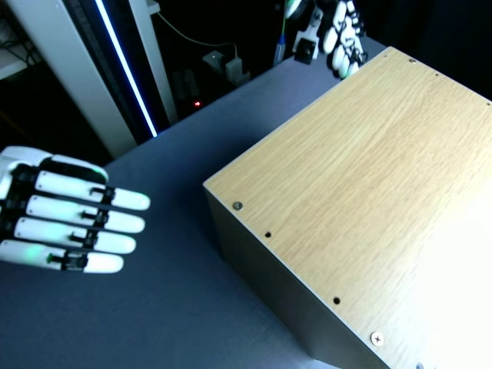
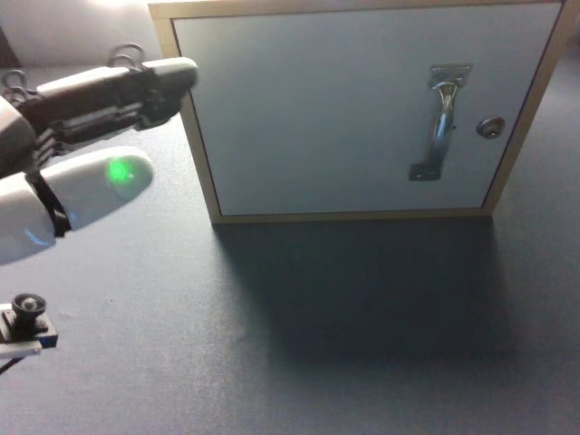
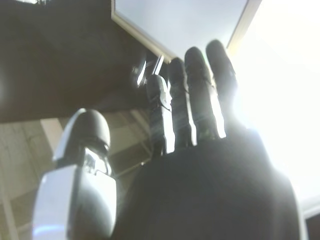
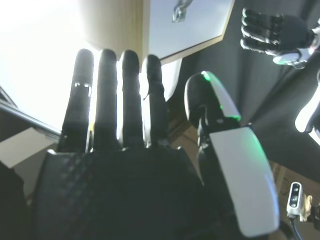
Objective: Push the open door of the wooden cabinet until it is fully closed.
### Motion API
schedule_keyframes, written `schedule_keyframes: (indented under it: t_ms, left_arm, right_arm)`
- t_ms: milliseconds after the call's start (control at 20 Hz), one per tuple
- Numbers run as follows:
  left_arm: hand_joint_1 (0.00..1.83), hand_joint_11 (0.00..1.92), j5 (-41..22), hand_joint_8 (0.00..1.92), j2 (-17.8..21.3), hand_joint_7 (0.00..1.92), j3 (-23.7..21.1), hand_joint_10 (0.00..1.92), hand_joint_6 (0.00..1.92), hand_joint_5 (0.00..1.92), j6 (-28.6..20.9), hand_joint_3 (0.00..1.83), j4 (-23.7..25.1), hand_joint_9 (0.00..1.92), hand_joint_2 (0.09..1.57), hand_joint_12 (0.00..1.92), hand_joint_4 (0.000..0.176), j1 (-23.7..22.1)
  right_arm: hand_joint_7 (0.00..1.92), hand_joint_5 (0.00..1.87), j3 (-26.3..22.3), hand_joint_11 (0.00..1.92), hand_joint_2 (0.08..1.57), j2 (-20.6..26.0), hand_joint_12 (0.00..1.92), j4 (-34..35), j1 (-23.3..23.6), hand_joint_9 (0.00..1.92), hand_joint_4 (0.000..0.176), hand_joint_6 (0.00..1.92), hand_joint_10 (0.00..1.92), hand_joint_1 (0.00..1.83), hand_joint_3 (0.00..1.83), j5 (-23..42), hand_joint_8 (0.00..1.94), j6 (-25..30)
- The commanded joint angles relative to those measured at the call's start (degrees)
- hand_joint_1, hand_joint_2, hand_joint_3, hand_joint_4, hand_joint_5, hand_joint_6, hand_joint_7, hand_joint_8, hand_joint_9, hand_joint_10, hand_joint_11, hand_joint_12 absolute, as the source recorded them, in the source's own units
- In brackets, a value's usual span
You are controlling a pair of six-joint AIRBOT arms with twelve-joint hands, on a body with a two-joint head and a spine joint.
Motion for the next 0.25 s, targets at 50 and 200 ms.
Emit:
schedule_keyframes:
  t_ms: [50,200]
  left_arm:
    - [0.27,0.24,-7.3,0.00,0.4,0.39,0.0,0.00,0.00,0.37,-0.3,0.01,-3.9,0.38,1.36,0.12,0.105,0.9]
    - [0.15,0.22,-8.3,0.00,0.6,0.35,-0.1,0.00,0.00,0.33,-0.3,0.01,-7.0,0.33,1.38,0.10,0.103,3.2]
  right_arm:
    - [0.49,0.50,0.1,0.18,1.49,-0.1,0.69,1.7,0.0,0.44,0.000,0.00,0.00,0.55,0.00,7.4,0.00,0.5]
    - [0.48,0.49,0.2,0.19,1.51,-0.2,0.68,1.7,0.0,0.44,0.000,0.00,0.00,0.53,0.01,7.4,0.00,0.5]
